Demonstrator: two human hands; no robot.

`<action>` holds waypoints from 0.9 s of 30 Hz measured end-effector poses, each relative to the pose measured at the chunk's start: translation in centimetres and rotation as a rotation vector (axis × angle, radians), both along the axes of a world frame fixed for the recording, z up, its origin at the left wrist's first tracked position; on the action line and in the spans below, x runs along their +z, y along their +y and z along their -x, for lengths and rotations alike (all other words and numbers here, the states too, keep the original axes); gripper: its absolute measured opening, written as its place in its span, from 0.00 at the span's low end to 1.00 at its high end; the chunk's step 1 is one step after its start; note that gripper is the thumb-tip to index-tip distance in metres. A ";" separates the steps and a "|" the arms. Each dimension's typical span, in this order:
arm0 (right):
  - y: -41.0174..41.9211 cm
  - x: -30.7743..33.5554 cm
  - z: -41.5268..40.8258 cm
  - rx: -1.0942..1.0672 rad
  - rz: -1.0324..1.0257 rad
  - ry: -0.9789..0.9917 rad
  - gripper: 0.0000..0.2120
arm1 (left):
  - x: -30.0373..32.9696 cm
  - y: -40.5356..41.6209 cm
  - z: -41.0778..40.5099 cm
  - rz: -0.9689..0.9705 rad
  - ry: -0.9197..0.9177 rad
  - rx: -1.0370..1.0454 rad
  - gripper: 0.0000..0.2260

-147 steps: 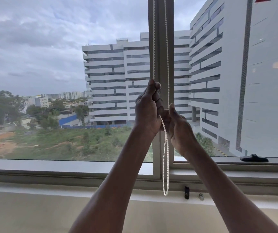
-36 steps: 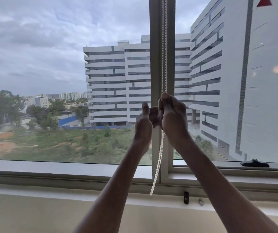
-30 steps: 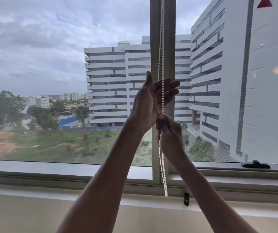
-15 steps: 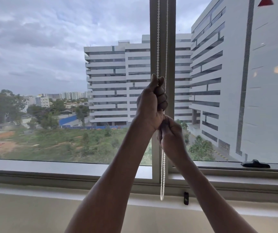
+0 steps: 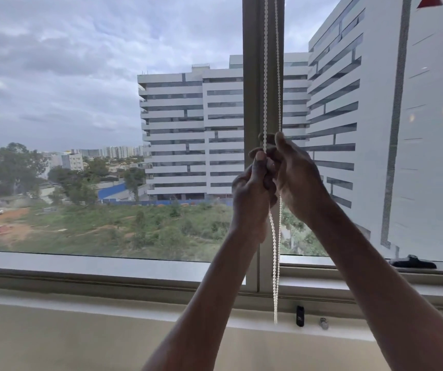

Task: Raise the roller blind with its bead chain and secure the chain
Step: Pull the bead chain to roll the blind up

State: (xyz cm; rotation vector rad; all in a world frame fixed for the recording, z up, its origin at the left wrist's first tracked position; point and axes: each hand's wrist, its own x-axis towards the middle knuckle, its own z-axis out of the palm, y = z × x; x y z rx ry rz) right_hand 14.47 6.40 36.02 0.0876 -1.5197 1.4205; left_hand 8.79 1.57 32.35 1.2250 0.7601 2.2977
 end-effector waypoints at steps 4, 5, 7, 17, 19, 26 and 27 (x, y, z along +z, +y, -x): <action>-1.0 2.8 -0.4 0.131 -0.006 -0.086 0.17 | -1.8 0.3 -0.7 0.028 0.021 0.046 0.18; -1.1 3.1 -0.4 0.149 0.003 -0.104 0.18 | -1.8 0.3 -0.7 0.030 0.030 0.058 0.18; -1.0 3.3 -0.4 0.171 0.023 -0.138 0.18 | -1.8 0.2 -0.6 0.035 0.065 0.096 0.19; -1.1 4.3 0.2 0.199 0.168 -0.053 0.17 | -1.7 0.4 -0.3 0.048 0.119 0.203 0.21; -1.4 4.0 0.6 0.159 0.175 0.036 0.16 | -1.7 0.5 -0.4 0.020 0.115 0.221 0.22; -2.1 3.4 1.5 -0.057 -0.038 0.174 0.16 | -0.5 1.1 0.5 0.039 0.102 0.203 0.22; -2.1 3.3 1.5 -0.096 -0.057 0.192 0.16 | -0.1 0.9 0.7 0.092 0.147 0.201 0.25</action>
